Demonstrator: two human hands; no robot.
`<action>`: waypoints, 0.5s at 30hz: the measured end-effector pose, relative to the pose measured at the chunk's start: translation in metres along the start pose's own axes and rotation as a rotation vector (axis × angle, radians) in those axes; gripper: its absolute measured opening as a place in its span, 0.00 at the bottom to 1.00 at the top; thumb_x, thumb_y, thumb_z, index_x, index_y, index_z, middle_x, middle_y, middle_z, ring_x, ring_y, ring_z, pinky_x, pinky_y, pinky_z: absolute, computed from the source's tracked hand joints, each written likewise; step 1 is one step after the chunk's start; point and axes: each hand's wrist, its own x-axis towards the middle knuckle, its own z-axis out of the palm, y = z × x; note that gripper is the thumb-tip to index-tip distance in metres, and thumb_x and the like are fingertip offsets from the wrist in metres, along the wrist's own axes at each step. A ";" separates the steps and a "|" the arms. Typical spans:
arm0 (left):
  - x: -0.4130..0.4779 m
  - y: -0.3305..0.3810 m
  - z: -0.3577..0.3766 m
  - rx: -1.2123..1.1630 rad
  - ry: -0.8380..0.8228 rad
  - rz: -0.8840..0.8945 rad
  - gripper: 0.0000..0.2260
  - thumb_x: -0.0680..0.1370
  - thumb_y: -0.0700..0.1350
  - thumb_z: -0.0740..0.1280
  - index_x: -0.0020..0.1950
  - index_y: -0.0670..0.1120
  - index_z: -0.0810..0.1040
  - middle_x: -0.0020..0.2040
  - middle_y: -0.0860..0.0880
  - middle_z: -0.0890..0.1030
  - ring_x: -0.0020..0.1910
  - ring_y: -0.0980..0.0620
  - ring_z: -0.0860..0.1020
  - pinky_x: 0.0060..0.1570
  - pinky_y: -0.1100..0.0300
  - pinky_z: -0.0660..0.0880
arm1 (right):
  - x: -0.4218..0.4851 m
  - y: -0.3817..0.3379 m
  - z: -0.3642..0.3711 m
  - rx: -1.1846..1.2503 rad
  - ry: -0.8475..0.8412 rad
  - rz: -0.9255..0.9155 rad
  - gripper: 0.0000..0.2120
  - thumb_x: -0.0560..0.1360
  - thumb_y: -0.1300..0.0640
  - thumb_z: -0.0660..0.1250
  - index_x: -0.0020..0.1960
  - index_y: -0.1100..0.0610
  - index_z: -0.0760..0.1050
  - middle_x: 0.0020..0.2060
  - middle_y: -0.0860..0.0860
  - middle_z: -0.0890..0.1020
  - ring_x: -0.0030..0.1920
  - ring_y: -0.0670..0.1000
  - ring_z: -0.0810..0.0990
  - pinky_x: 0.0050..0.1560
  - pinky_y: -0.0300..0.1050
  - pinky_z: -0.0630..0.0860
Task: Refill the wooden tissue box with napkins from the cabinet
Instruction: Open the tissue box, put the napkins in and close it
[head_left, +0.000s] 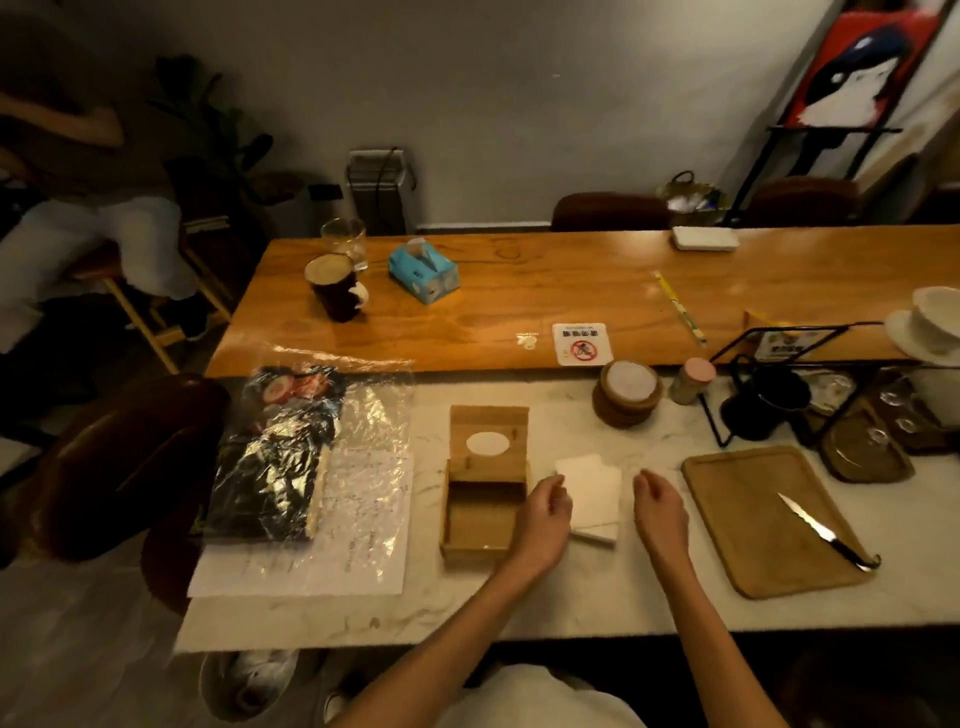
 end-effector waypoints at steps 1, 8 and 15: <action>0.012 0.006 0.016 0.027 -0.027 -0.083 0.22 0.82 0.46 0.59 0.76 0.45 0.64 0.73 0.45 0.70 0.71 0.48 0.69 0.71 0.52 0.66 | 0.003 0.013 -0.002 0.029 -0.051 0.062 0.20 0.82 0.54 0.58 0.70 0.61 0.71 0.68 0.59 0.75 0.68 0.59 0.72 0.69 0.52 0.66; 0.066 -0.013 0.059 0.248 0.145 -0.324 0.22 0.80 0.47 0.61 0.75 0.47 0.64 0.72 0.39 0.68 0.69 0.39 0.68 0.69 0.49 0.66 | 0.006 0.023 0.011 0.372 -0.267 0.260 0.20 0.82 0.46 0.55 0.64 0.56 0.77 0.59 0.56 0.81 0.53 0.51 0.78 0.58 0.46 0.75; 0.074 -0.016 0.069 0.179 0.061 -0.242 0.23 0.80 0.45 0.58 0.76 0.55 0.62 0.70 0.43 0.71 0.65 0.39 0.72 0.66 0.50 0.69 | 0.002 0.010 0.011 0.345 -0.291 0.224 0.17 0.81 0.59 0.60 0.69 0.59 0.72 0.62 0.57 0.79 0.55 0.54 0.79 0.51 0.45 0.77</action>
